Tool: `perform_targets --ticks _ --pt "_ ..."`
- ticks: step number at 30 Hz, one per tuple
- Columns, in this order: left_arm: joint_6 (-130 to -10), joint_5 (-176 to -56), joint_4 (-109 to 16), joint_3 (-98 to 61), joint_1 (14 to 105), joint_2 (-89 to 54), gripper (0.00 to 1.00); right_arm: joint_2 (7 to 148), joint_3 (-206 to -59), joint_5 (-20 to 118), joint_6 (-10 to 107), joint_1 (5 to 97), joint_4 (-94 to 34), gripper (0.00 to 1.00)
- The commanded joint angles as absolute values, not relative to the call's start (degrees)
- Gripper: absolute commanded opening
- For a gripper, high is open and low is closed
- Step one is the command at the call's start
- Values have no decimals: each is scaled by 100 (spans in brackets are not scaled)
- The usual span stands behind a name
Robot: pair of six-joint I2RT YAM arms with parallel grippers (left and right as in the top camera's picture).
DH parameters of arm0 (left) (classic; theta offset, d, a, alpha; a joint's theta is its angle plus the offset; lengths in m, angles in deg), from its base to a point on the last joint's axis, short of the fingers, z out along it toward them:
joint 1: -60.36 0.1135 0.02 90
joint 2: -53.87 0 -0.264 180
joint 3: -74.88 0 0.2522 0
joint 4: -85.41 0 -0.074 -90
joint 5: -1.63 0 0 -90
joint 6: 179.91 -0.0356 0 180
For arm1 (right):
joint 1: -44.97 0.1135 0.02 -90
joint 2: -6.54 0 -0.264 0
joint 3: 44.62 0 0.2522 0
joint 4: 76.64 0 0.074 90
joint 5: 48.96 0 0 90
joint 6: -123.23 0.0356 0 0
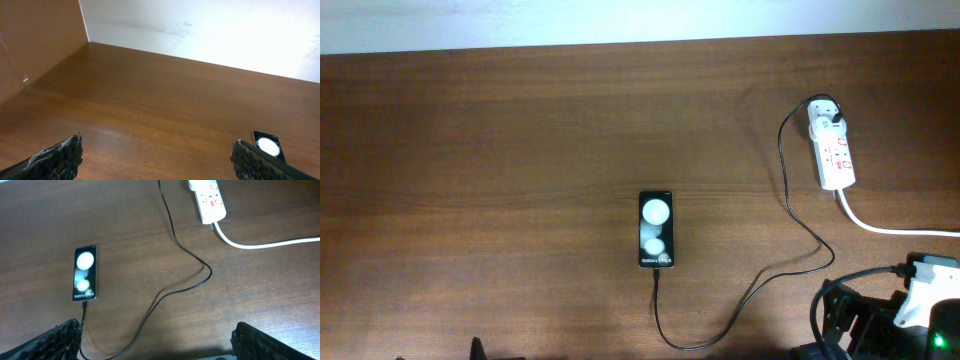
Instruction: Plug charger to phone and switch on socket
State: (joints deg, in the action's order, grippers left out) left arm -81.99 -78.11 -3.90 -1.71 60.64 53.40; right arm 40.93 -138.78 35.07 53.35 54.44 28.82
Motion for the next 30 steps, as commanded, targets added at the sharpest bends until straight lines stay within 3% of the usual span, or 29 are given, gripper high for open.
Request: perform_targets --ticks 1,14,18,30 --pt "-8273 -7850 -393 -175 6035 5349 99 3846 -13841 3308 5296 5470 2863 99" --pt "-8273 -7850 -393 -175 6035 5347 99 3262 -13839 2659 5296 5438 1173 99" --pt "-8273 -7850 -393 -175 6035 5347 99 3107 -13839 2615 5296 5003 478 99" --pt "-8273 -7850 -393 -175 6035 5349 99 1496 -13662 2532 5318 4981 -479 99"
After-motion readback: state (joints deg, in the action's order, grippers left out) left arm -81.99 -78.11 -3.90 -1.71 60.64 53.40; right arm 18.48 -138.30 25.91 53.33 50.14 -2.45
